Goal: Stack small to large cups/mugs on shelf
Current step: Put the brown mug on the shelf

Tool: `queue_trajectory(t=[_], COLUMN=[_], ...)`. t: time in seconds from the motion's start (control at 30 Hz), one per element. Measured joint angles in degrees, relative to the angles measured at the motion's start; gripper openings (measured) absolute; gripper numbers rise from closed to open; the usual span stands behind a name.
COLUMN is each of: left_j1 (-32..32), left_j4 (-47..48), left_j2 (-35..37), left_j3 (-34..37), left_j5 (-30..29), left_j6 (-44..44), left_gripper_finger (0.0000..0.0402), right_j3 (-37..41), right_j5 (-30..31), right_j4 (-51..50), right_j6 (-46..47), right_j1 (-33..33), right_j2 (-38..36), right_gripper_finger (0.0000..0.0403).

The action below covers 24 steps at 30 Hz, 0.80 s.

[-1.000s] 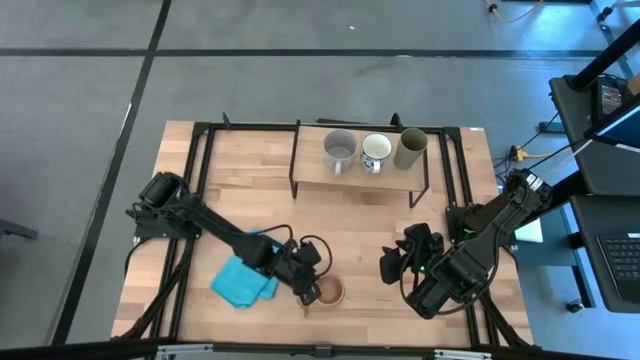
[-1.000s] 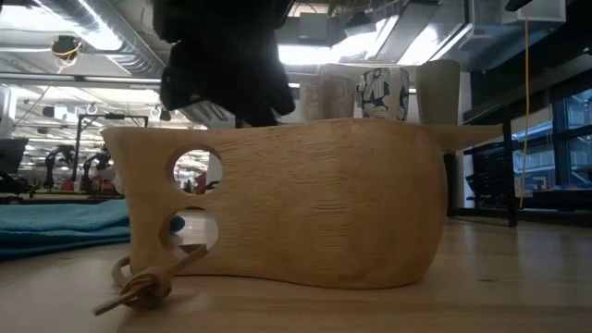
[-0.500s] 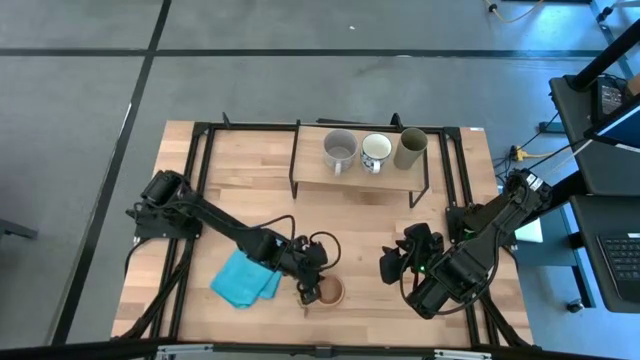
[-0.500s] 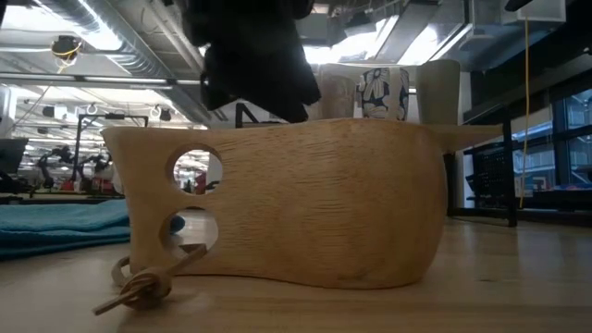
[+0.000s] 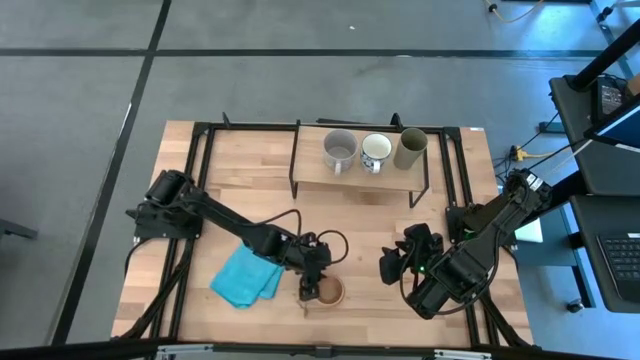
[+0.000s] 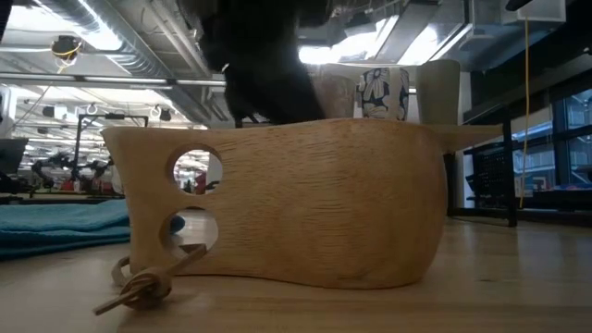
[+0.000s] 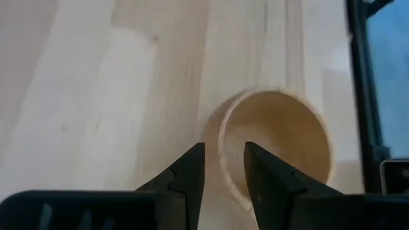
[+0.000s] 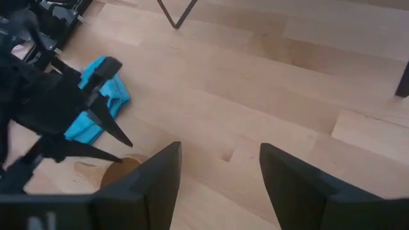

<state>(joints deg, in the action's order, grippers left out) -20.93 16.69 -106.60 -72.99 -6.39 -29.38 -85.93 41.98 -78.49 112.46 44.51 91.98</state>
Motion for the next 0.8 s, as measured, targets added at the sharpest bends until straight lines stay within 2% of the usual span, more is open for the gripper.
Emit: queue_trajectory(t=[0.8], left_j1=[-0.13], left_j4=[-1.51], left_j2=[-4.13], left_j3=[0.02], left_j5=[3.61], left_j6=[-1.89], left_gripper_finger=[0.0103], right_j3=[0.0], right_j5=[-0.68], right_j4=[0.21], right_j6=[-0.07], right_j1=[-0.02], right_j2=[0.0], right_gripper_finger=[0.0213])
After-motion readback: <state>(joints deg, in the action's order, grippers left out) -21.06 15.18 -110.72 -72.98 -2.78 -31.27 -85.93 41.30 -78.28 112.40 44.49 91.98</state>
